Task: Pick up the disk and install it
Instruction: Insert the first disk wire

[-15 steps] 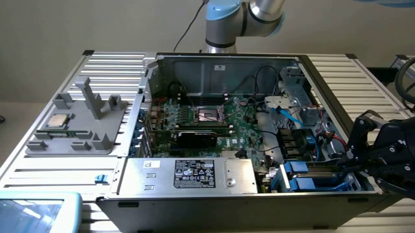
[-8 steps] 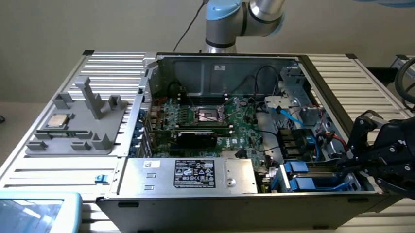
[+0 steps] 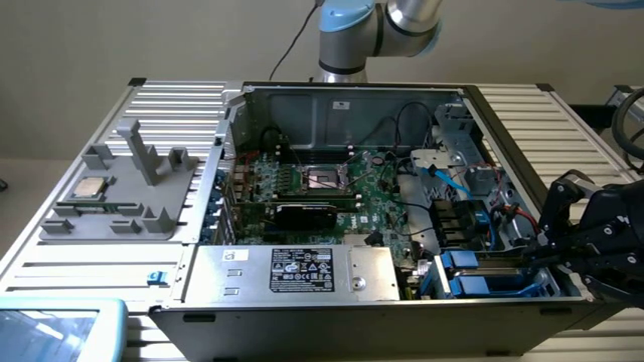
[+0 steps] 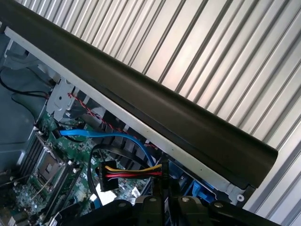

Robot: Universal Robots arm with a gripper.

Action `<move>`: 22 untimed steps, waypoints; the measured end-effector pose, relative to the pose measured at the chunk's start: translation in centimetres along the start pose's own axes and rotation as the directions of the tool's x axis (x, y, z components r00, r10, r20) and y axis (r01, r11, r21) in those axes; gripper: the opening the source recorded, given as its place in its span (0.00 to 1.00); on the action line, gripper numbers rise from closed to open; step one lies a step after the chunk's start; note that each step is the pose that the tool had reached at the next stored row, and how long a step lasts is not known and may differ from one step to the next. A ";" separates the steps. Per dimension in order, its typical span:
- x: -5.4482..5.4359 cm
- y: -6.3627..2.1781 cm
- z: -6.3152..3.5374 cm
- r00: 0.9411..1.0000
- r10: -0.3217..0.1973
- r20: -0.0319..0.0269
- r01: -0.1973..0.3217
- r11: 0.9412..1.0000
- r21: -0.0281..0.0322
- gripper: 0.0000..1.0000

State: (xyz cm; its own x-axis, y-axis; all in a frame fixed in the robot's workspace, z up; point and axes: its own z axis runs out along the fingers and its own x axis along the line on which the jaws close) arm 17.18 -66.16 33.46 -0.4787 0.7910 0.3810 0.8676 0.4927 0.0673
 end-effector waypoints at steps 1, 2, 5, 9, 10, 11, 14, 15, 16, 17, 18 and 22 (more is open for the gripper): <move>0.1 0.03 -0.05 1.000 0.000 0.001 0.000 1.000 0.001 0.16; 0.2 0.04 -0.09 1.000 0.000 0.003 0.000 1.000 0.001 0.16; 0.5 -0.09 -0.06 1.000 0.001 0.013 -0.001 1.000 0.005 0.16; 0.8 -0.55 0.05 0.999 0.003 0.042 -0.004 1.000 0.016 0.16; 0.9 -0.65 0.08 0.999 0.004 0.049 -0.005 1.000 0.019 0.16; 1.0 -0.73 0.11 0.998 0.004 0.055 -0.005 1.000 0.021 0.16; 1.3 -0.86 0.14 0.997 0.005 0.079 -0.007 1.000 0.027 0.16; 1.4 -0.90 0.14 0.996 0.005 0.088 -0.007 1.000 0.029 0.16; 1.5 -0.94 0.15 0.995 0.005 0.096 -0.008 0.999 0.031 0.16; 1.6 -0.97 0.15 0.995 0.005 0.104 -0.008 0.999 0.033 0.16; 1.6 -0.95 0.16 0.994 0.005 0.108 -0.009 0.999 0.034 0.16; 1.7 -0.91 0.18 0.994 0.005 0.110 -0.009 0.999 0.036 0.16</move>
State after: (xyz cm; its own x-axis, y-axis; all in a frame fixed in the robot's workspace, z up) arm 15.54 -65.18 33.89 -0.4862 0.8287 0.2772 0.8665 0.4982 0.0306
